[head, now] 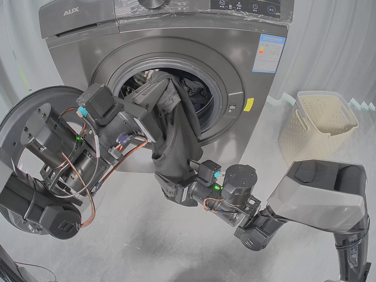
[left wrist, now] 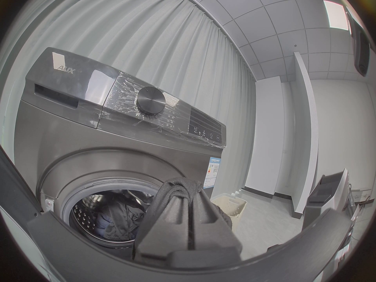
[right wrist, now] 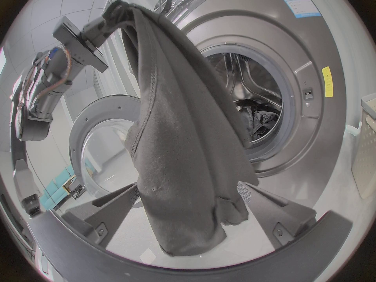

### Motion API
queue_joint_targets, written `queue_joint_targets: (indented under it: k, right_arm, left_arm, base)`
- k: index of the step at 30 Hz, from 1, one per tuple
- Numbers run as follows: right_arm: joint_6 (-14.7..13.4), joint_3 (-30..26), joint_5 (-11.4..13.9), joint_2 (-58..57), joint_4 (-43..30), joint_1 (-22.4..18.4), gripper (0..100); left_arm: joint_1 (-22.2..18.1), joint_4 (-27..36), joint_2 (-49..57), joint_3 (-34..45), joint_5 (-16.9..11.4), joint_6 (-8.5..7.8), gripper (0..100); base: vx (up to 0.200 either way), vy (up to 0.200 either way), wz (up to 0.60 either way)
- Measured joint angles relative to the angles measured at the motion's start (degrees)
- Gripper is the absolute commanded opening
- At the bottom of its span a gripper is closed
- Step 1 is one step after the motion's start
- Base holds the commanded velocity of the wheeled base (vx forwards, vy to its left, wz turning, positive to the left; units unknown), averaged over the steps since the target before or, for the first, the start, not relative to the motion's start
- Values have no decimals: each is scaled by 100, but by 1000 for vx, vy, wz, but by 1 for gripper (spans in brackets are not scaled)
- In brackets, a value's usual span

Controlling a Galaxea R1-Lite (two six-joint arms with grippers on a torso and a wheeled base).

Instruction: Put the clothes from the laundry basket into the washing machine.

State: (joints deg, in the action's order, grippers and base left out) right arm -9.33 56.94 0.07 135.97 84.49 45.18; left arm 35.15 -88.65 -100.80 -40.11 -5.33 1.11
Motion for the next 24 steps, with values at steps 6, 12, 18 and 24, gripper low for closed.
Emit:
queue_joint_targets:
  k: [6,12,18,24]
  right_arm:
    - [74,857,-21,449,-184,-185,100]
    - [85,1056,-65,650,-219,-535,100]
    - [77,479,-78,396,-183,-599,100]
    - [84,155,-78,66,-187,-588,100]
  left_arm:
    - [0,0,0,9,2,6,0]
    - [0,-2,0,17,0,9,0]
    - [-1,-2,-13,23,-4,9,0]
    - [5,-2,-11,23,0,33,0]
  base:
    - [0,0,0]
    - [0,0,0]
    - [0,0,0]
    - [0,0,0]
